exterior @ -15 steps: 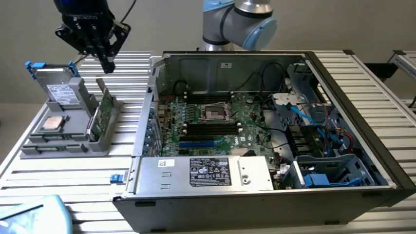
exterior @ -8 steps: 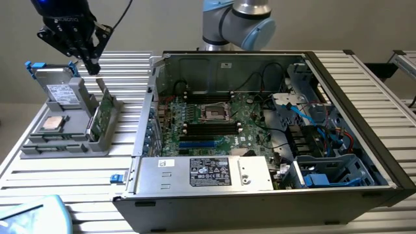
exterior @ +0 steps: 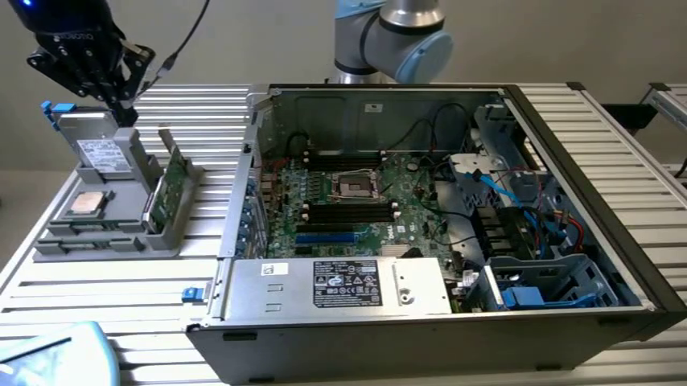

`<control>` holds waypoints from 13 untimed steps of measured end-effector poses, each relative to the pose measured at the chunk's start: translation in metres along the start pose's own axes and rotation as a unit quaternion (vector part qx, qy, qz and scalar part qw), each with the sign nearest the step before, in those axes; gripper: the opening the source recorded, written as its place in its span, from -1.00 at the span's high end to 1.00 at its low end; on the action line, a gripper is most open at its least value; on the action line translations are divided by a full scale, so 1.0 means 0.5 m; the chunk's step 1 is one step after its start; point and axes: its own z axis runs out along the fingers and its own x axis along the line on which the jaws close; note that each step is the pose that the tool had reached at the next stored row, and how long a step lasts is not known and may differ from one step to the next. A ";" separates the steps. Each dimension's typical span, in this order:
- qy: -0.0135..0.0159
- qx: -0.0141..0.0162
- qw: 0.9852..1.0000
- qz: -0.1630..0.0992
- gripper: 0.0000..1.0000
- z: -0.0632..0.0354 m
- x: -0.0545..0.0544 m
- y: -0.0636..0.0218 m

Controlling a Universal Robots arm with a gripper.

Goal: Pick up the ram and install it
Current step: 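Reach for the ram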

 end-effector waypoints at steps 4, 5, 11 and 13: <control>0.000 0.000 1.000 0.000 0.79 0.003 0.036 -0.003; 0.000 0.000 1.000 0.000 0.79 0.004 0.045 -0.003; 0.000 0.000 1.000 0.000 0.79 0.010 0.100 -0.008; 0.000 0.000 1.000 0.000 0.79 0.011 0.118 -0.009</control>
